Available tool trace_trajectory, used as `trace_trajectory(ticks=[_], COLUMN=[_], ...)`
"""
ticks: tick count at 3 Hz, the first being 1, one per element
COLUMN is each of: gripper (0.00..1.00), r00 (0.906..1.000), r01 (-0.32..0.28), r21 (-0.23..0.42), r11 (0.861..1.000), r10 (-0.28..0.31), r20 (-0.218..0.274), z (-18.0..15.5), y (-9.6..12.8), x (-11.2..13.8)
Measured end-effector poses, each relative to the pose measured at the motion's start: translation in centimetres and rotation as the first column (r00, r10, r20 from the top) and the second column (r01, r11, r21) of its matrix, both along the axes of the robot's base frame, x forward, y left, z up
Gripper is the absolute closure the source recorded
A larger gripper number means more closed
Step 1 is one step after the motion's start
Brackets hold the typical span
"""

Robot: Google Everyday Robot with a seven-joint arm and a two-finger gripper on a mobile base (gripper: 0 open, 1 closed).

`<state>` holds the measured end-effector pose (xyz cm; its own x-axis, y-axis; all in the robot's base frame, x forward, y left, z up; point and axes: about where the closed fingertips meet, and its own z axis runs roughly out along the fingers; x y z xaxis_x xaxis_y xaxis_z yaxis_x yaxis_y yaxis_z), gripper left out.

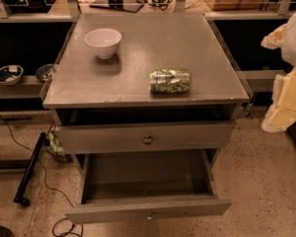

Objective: Close middle drawer

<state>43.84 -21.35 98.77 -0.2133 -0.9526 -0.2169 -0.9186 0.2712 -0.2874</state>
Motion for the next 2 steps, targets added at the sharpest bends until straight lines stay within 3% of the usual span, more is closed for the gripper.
trace_trajectory(ticks=[1,2], gripper=[0.0,0.23], r00=[1.0,1.0], r01=[0.0,0.0], r21=[0.0,0.0], r11=[1.0,1.0], r10=[0.0,0.0], r20=[0.0,0.0], z=[0.0,0.0], y=[0.0,0.0], x=[0.0,0.0])
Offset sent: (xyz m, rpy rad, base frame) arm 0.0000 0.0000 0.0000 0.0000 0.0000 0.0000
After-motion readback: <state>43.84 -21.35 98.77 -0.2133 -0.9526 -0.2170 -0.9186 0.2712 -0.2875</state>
